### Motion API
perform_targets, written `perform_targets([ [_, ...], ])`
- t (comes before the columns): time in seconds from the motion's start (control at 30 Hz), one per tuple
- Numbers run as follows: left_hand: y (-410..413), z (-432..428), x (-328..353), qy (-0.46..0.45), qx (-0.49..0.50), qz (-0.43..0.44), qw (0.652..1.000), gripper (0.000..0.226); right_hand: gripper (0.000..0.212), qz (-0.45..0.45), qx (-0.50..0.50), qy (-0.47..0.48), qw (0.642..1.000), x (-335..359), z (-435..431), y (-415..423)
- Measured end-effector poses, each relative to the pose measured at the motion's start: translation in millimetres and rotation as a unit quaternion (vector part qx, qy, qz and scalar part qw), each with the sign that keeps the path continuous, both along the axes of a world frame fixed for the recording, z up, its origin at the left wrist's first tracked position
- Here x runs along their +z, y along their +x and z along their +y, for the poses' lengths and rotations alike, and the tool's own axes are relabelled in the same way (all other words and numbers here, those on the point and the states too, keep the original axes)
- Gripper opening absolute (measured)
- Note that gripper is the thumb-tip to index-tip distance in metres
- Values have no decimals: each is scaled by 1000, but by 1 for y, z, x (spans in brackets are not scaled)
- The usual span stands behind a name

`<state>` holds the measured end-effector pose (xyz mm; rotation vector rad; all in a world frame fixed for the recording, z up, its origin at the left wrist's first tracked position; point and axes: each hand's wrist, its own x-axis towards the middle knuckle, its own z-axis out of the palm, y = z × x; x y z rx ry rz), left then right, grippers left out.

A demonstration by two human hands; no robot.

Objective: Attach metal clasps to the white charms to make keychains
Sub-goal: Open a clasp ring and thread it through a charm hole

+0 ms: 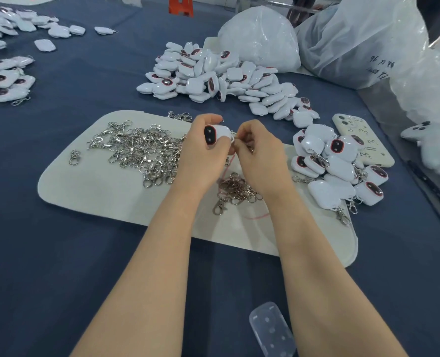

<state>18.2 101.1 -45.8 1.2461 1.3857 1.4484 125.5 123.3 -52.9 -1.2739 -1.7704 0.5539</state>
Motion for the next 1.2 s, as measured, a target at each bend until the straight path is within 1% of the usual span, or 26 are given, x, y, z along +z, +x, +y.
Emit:
perform_targets([
  [0.1, 0, 0, -1, -3, 2, 2, 1000, 29, 13, 7, -9, 3, 1000, 0, 2, 1],
  [0.23, -1, 1, -2, -2, 1, 26, 1000, 31, 12, 16, -12, 5, 1000, 0, 2, 2],
  [0.43, 0, 3, -4, -9, 7, 34, 999, 35, 12, 10, -1, 6, 1000, 1, 1, 0],
  [0.53, 0, 4, -4, -11, 9, 14, 1000, 33, 12, -4, 4, 15, 1000, 3, 0, -1],
  [0.73, 1, 3, -2, -7, 7, -22, 1000, 29, 12, 9, -19, 14, 1000, 0, 1, -1],
  [1.2, -2, 5, -6, -4, 5, -16, 1000, 30, 12, -9, -2, 8, 1000, 2, -1, -1],
])
